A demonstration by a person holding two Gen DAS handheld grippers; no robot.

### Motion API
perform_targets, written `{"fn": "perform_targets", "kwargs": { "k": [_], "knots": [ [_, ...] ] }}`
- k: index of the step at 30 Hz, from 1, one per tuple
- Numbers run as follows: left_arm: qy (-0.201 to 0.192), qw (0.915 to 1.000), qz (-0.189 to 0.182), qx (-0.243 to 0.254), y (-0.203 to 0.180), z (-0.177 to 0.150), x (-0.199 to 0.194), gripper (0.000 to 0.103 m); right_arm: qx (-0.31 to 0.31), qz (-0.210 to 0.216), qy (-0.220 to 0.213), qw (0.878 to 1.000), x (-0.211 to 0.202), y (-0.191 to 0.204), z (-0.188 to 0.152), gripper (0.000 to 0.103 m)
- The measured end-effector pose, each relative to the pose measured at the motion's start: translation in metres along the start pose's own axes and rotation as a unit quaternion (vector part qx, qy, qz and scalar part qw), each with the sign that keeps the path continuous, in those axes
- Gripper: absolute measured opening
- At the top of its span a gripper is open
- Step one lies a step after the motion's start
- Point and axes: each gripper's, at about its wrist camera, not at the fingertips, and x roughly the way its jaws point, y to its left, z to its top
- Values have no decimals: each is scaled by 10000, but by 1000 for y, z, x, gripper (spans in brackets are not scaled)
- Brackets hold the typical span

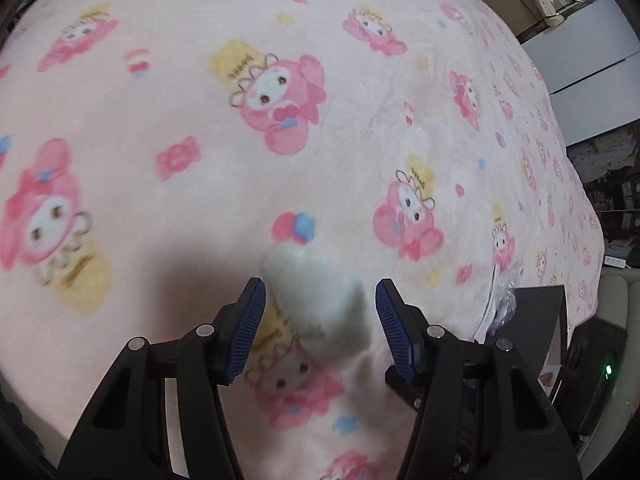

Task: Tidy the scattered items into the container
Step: 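Move both grippers from the box to the white plush toy, then grasp the white fluffy plush toy with the left gripper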

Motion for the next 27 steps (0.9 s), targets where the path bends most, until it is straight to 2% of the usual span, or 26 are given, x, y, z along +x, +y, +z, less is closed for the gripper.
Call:
{"fn": "perform_targets", "kwargs": {
  "k": [3, 7, 9, 11, 15, 17, 21, 23, 25, 27],
  "knots": [
    [266, 9983, 517, 31, 3, 0, 10, 57, -10, 101, -17, 9999, 2, 2, 8, 48],
    [408, 9942, 995, -28, 29, -23, 0, 60, -19, 209, 63, 9998, 8, 3, 9, 48],
    [632, 9916, 1125, -47, 44, -31, -1, 57, 183, 367, 117, 9991, 12, -2, 4, 47],
    [782, 9924, 915, -243, 58, -33, -4, 57, 399, 613, 256, 9970, 19, -5, -2, 47],
    [424, 9978, 264, -440, 65, -15, -12, 59, 548, 1187, 472, 9903, 32, 1, -10, 48],
    [357, 9981, -113, -486, 63, -3, -5, 59, 523, 1333, 535, 9882, 40, 5, -12, 48],
    [813, 9929, -651, -576, 54, 5, 28, 59, 818, 1422, 487, 9852, 50, 2, -12, 49],
    [1033, 9915, -692, -373, 45, 0, 40, 58, 1081, 1687, 509, 9784, 57, -3, -10, 49],
    [1231, 9913, -406, -216, 39, -14, 53, 49, 1190, 1951, 577, 9718, 64, -7, -11, 49],
    [1153, 9919, -430, -318, 39, -24, 52, 45, 1168, 2088, 556, 9694, 67, -11, -15, 47]
  ]
}}
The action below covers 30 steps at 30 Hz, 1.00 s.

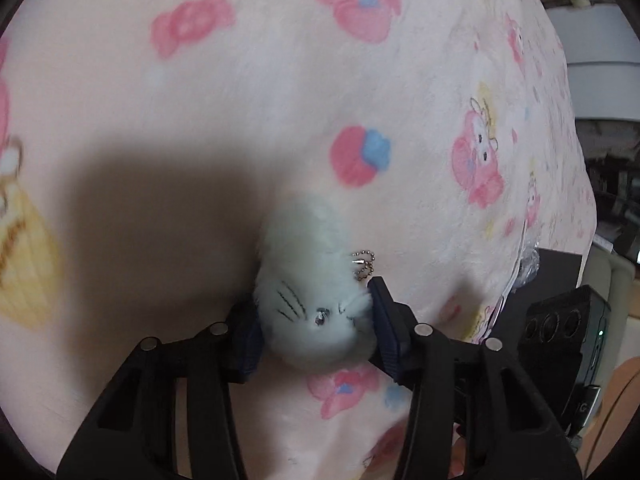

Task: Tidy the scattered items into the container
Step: 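Grasp the white fluffy plush toy with the left gripper, then carry the plush toy with the left gripper over the box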

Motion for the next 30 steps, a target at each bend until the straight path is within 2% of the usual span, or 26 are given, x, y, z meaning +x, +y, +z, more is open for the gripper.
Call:
{"fn": "perform_targets", "kwargs": {
  "k": [4, 7, 11, 14, 18, 20, 25, 30],
  "knots": [
    [-230, 9997, -33, 36, -18, -23, -18, 40, 114, 517, -106, 9985, -19, -7, -9, 27],
    [-282, 9994, -122, 182, -41, -44, -30, 39, -58, 478, -267, 9985, -48, -5, -18, 27],
    [-119, 9977, -187, 643, -75, -57, -39, 39, 31, 591, -395, 9975, -92, -17, -26, 27],
    [-116, 9941, -248, 1052, -114, -70, -51, 39, 44, 559, -560, 9969, -135, -26, -31, 27],
    [-119, 9892, -623, 1323, -164, -92, -73, 39, 88, 582, -954, 9937, -190, -32, -40, 27],
    [-64, 9855, -699, 1544, -190, -101, -79, 39, 158, 546, -1197, 9912, -215, -36, -42, 27],
    [15, 9740, -932, 2066, -257, -125, -72, 38, 355, 528, -1823, 9812, -275, -67, -53, 27],
    [225, 9681, -1135, 2223, -293, -148, -44, 38, 515, 309, -2134, 9751, -310, -102, -60, 27]
  ]
}}
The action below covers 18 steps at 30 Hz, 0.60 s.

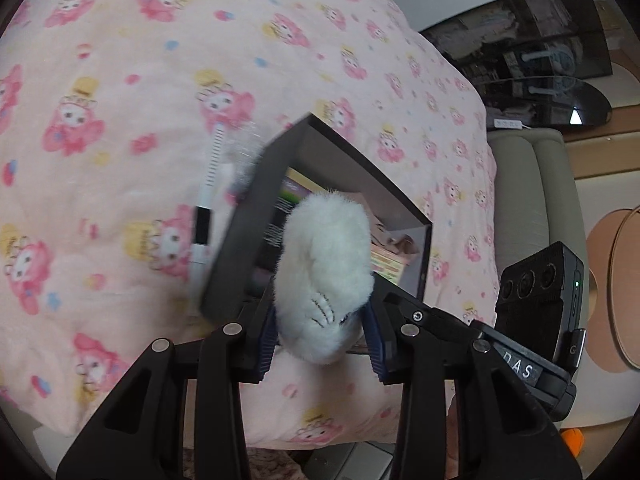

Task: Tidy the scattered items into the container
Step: 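Carry the plush toy with the left gripper over the box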

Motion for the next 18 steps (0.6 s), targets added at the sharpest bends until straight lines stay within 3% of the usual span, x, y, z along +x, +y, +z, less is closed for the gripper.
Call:
{"fn": "perform_targets", "kwargs": {
  "k": [9, 13, 18],
  "knots": [
    [463, 9984, -318, 32, -38, -38, 83, 37, 333, -509, -361, 9975, -43, -77, 10, 27],
    [564, 9982, -171, 110, -43, -46, 104, 35, 174, -1025, -239, 9943, -43, -93, 17, 26],
    [681, 9974, 153, 160, -39, -44, 121, 36, 375, -941, -128, 9948, -31, -116, 18, 26]
  ]
}}
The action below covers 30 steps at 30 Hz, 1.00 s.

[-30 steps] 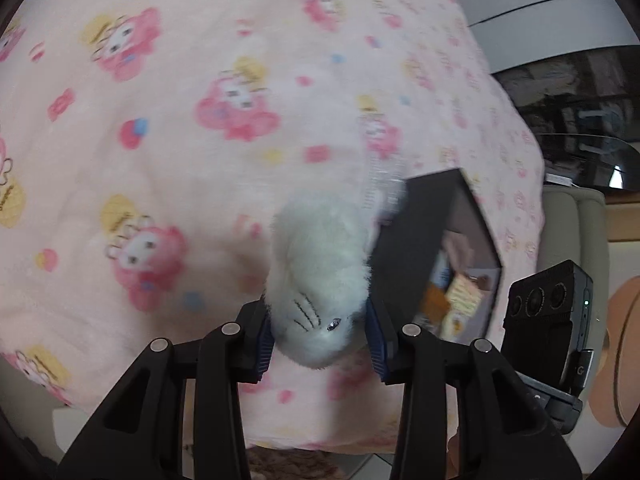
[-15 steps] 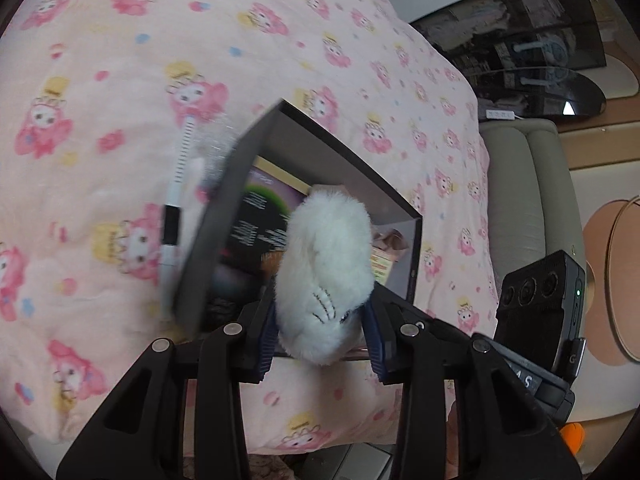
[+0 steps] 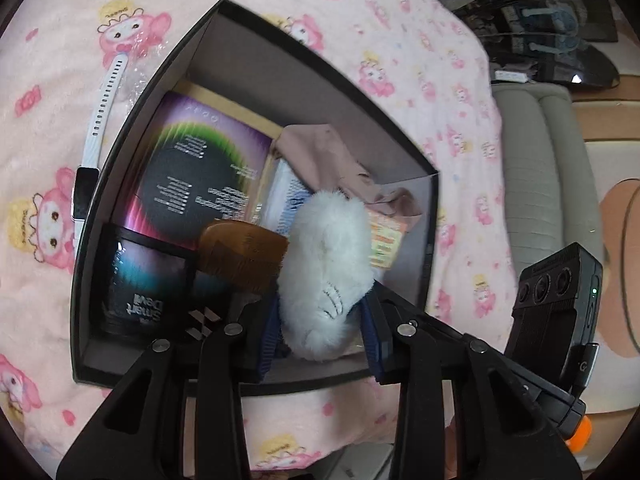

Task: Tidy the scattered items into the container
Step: 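Carry the plush toy with the left gripper over the box, then lower the plush toy into the box and open the left gripper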

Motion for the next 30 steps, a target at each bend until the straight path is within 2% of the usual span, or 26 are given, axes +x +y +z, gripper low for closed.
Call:
{"fn": "perform_targets", "kwargs": {
  "k": [4, 6, 10, 12, 17, 20, 22, 24, 27, 30],
  "knots": [
    [60, 9991, 319, 268, -1, 2, 5, 41, 57, -213, -121, 9997, 2, -11, -2, 26],
    [-87, 9979, 566, 303, -1, 3, 0, 41, 120, -204, -170, 9996, 0, -17, -3, 26],
    [-326, 9971, 656, 218, 0, 4, -14, 41, 24, -366, -135, 9992, -6, -26, -3, 26],
    [-282, 9964, 722, 344, -1, 5, -15, 41, -53, -349, -107, 9993, -9, -27, -3, 26],
    [-283, 9904, 1208, 612, -5, 6, -10, 40, -326, -326, 48, 9989, -5, -17, -5, 26],
    [85, 9901, 1344, 399, 5, 13, 7, 40, -434, -298, 257, 9983, 9, -9, -6, 26],
    [323, 9894, 1387, 272, 9, 17, 21, 40, -477, -329, 404, 9975, 19, -5, -6, 26],
    [366, 9898, 1369, 144, 15, 25, 30, 39, -455, -546, 525, 9961, 28, -3, -6, 26],
    [11, 9886, 1500, 133, 15, 42, 29, 39, -445, -707, 619, 9946, 39, -2, -1, 26],
    [-170, 9924, 1219, -60, 16, 52, 21, 39, -426, -721, 551, 9950, 40, -2, 6, 26]
  ]
}}
